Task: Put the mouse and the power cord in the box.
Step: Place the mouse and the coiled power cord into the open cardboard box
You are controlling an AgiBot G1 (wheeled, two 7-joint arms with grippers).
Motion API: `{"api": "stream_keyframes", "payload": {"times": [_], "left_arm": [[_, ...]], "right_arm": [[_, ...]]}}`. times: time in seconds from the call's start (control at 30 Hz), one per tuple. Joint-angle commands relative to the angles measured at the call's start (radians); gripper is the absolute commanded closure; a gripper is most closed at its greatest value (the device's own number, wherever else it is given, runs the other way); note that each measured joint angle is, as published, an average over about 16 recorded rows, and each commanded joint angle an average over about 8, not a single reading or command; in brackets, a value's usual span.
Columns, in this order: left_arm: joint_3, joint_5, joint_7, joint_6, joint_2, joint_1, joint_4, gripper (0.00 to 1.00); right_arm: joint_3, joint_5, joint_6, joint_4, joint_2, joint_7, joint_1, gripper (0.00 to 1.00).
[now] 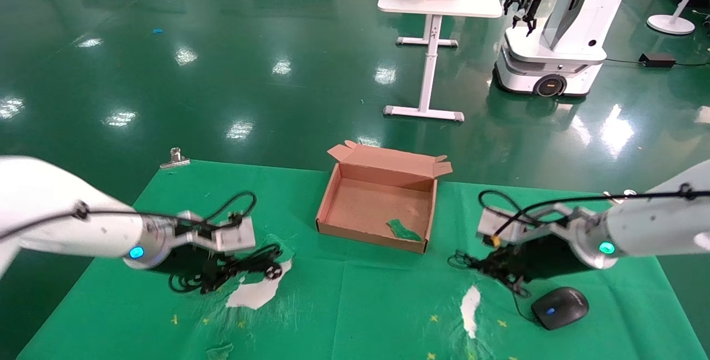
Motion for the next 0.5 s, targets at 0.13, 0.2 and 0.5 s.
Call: {"api": "stream_keyframes", "payload": {"times": [0.13, 0.2, 0.5], "left_arm": [[-0.044, -0.091, 0.014, 0.051, -0.009, -0.042, -0.062, 1.00], [-0.057, -0.117, 0.024, 0.047, 0.004, -0.051, -0.083, 1.00], [-0.058, -0.114, 0.109, -0.130, 0.141, -0.020, -0.134, 1.00]], "right_arm": [[0.009, -0.007, 0.005, 0.035, 0.024, 0.027, 0.037, 1.00], [0.012, -0.012, 0.008, 0.052, 0.034, 0.040, 0.049, 1.00], [0.024, -0.044, 0.014, 0.150, 0.091, 0.103, 0.107, 1.00]]}}
